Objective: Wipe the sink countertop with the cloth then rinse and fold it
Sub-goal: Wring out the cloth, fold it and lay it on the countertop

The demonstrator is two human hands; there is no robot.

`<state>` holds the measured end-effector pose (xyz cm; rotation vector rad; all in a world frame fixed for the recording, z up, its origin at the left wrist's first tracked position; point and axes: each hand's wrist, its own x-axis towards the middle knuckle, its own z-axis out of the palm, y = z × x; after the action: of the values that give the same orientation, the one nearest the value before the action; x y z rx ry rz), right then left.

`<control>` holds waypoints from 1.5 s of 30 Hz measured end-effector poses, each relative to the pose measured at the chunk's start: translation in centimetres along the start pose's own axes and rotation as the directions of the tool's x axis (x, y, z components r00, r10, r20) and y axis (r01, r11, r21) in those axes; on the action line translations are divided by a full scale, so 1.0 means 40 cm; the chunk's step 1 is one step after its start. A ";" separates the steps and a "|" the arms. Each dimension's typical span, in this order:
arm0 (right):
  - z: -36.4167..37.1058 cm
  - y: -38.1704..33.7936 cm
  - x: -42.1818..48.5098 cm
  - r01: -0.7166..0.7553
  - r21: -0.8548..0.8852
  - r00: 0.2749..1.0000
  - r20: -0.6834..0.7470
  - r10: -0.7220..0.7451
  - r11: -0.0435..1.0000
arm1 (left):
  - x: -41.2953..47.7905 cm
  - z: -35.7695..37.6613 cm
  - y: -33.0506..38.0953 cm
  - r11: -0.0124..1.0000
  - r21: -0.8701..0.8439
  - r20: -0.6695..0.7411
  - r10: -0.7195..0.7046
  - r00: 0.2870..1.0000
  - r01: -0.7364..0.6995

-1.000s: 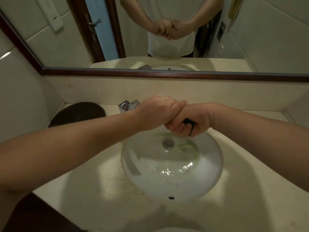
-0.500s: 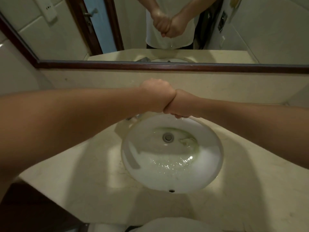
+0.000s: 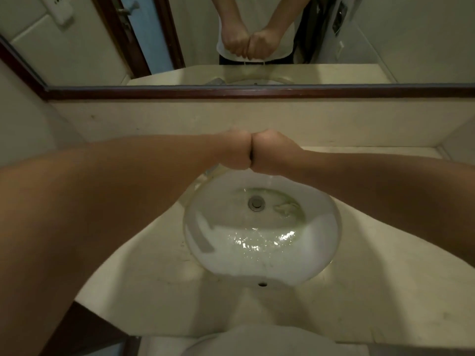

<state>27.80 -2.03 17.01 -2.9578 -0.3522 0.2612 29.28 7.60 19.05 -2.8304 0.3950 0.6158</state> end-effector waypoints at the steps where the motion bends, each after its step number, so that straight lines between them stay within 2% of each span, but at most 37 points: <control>1: -0.003 0.004 0.002 0.036 -0.023 0.999 -0.006 -0.036 0.999 | 0.002 0.001 -0.004 0.998 -0.052 -0.006 0.020 1.000 -0.020; 6: -0.014 0.017 -0.004 0.149 -0.138 0.988 -0.025 -0.154 0.979 | -0.004 0.036 -0.021 0.949 -0.265 -0.079 0.154 0.985 -0.169; 12: 0.053 0.019 0.001 0.248 -0.253 0.959 -0.070 -0.273 0.935 | -0.018 0.107 -0.016 0.820 -0.560 -0.088 0.078 0.993 -0.114; 15: 0.078 0.014 -0.005 0.282 -0.256 0.948 -0.072 -0.309 0.925 | -0.013 0.131 -0.018 0.829 -0.550 -0.046 0.088 0.995 -0.099; 17: 0.091 0.005 -0.009 0.253 -0.260 0.960 -0.055 -0.276 0.932 | -0.017 0.140 -0.023 0.853 -0.509 -0.052 0.098 0.994 -0.111; 21: 0.119 -0.019 -0.018 0.114 -0.189 0.993 0.046 -0.107 0.975 | -0.015 0.184 -0.024 0.927 -0.321 -0.043 0.189 0.981 -0.193; 24: 0.147 -0.010 -0.022 -0.038 -0.058 0.989 0.137 0.045 0.998 | -0.005 0.230 -0.028 0.867 -0.474 -0.111 0.114 0.987 -0.153; 25: 0.150 -0.003 -0.023 -0.075 0.038 0.985 0.161 0.068 0.996 | -0.005 0.239 -0.033 0.811 -0.572 -0.123 0.069 0.990 -0.128; 26: 0.151 0.006 -0.023 -0.097 0.160 0.980 0.189 0.066 0.982 | -0.005 0.245 -0.040 0.706 -0.702 -0.110 0.019 0.994 -0.091; 27: 0.147 0.011 -0.026 -0.120 0.295 0.974 0.219 0.055 0.948 | -0.005 0.250 -0.046 0.535 -0.843 -0.068 -0.021 0.997 -0.046; 28: 0.140 0.014 -0.032 -0.154 0.424 0.968 0.247 0.050 0.893 | -0.012 0.251 -0.050 0.320 -0.947 -0.006 -0.038 0.999 0.006; 29: 0.136 0.018 -0.037 -0.194 0.537 0.962 0.267 0.053 0.821 | -0.014 0.254 -0.054 0.140 -0.989 0.037 -0.046 0.998 0.043; 30: 0.136 0.021 -0.038 -0.224 0.626 0.960 0.274 0.059 0.747 | -0.012 0.255 -0.062 0.051 -0.998 0.028 -0.060 0.998 0.031; 32: 0.143 0.026 -0.042 -0.259 0.755 0.960 0.271 0.074 0.602 | -0.013 0.259 -0.075 -0.007 -0.999 -0.047 -0.100 0.994 -0.048; 33: 0.148 0.027 -0.044 -0.288 0.820 0.956 0.280 0.093 0.495 | -0.014 0.261 -0.080 -0.056 -0.996 -0.068 -0.120 0.991 -0.075; 35: 0.153 0.027 -0.048 -0.368 0.913 0.926 0.343 0.159 0.178 | -0.016 0.260 -0.093 -0.174 -0.981 -0.062 -0.159 0.985 -0.090; 37: 0.153 0.027 -0.050 -0.399 0.911 0.877 0.411 0.248 -0.101 | -0.023 0.254 -0.110 -0.203 -0.974 -0.065 -0.179 0.982 -0.101; 39: 0.160 0.043 -0.053 -0.391 0.876 0.812 0.473 0.341 -0.284 | -0.036 0.248 -0.127 -0.244 -0.961 -0.085 -0.180 0.980 -0.128; 40: 0.163 0.050 -0.061 -0.419 0.853 0.785 0.513 0.348 -0.311 | -0.046 0.241 -0.136 -0.264 -0.953 -0.102 -0.189 0.977 -0.151; 41: 0.167 0.058 -0.072 -0.491 0.829 0.759 0.558 0.336 -0.267 | -0.055 0.234 -0.145 -0.269 -0.946 -0.130 -0.197 0.972 -0.181; 42: 0.166 0.062 -0.085 -0.577 0.803 0.734 0.590 0.336 -0.150 | -0.064 0.225 -0.152 -0.256 -0.943 -0.165 -0.196 0.967 -0.213; 43: 0.164 0.062 -0.095 -0.636 0.771 0.723 0.590 0.361 0.014 | -0.074 0.214 -0.156 -0.224 -0.944 -0.203 -0.180 0.962 -0.241; 44: 0.162 0.057 -0.103 -0.648 0.743 0.732 0.548 0.405 0.167 | -0.086 0.202 -0.159 -0.187 -0.944 -0.248 -0.149 0.957 -0.274; 45: 0.159 0.049 -0.109 -0.595 0.747 0.777 0.440 0.450 0.298 | -0.093 0.192 -0.160 -0.137 -0.942 -0.292 -0.114 0.950 -0.306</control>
<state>22.86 -4.16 11.18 -1.8906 0.6363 0.5408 25.09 16.45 14.82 -4.6024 0.1053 0.6944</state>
